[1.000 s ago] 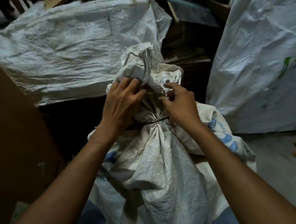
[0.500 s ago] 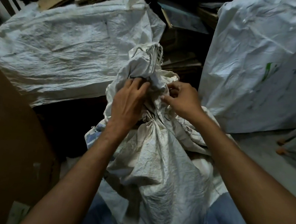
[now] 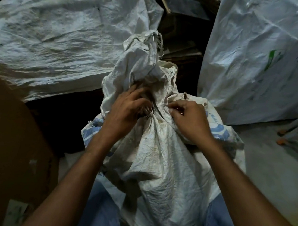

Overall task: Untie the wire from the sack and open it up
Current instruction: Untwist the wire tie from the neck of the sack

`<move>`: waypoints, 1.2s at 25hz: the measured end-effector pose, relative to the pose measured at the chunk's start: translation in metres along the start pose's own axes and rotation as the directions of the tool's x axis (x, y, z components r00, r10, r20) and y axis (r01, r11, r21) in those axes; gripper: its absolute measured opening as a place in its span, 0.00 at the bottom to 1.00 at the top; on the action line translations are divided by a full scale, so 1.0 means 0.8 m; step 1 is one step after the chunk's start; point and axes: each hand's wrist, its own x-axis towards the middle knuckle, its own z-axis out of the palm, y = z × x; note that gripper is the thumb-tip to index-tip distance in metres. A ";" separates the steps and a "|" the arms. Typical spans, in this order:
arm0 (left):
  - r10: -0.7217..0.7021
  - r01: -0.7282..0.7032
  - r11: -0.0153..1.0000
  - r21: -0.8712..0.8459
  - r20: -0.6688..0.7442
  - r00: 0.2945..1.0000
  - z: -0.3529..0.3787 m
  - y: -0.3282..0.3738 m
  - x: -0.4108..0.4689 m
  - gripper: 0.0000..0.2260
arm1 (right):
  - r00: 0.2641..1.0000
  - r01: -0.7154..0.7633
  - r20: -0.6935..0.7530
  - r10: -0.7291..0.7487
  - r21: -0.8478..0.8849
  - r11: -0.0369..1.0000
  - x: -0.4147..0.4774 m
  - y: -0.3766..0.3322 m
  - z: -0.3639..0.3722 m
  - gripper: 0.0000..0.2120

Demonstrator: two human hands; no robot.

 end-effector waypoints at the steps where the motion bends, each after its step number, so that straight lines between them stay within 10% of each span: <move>1: 0.011 -0.011 0.999 -0.047 0.003 1.000 -0.006 -0.003 -0.003 0.15 | 1.000 0.004 -0.010 -0.004 0.015 1.000 0.000 -0.001 0.003 0.08; 7: 0.046 -0.045 0.998 0.051 -0.030 0.998 -0.014 -0.013 -0.015 0.04 | 0.998 -0.037 0.048 0.038 -0.027 0.999 0.007 -0.013 0.019 0.14; 16: -0.090 0.099 0.991 0.092 -0.091 0.992 -0.003 0.007 -0.012 0.07 | 0.964 0.000 -0.267 -0.008 -0.031 1.000 -0.028 -0.037 0.051 0.07; 30: -0.141 0.126 0.988 -0.088 -0.179 0.974 -0.018 0.036 0.016 0.12 | 1.000 0.012 -0.024 -0.011 0.040 0.999 -0.012 -0.034 0.012 0.16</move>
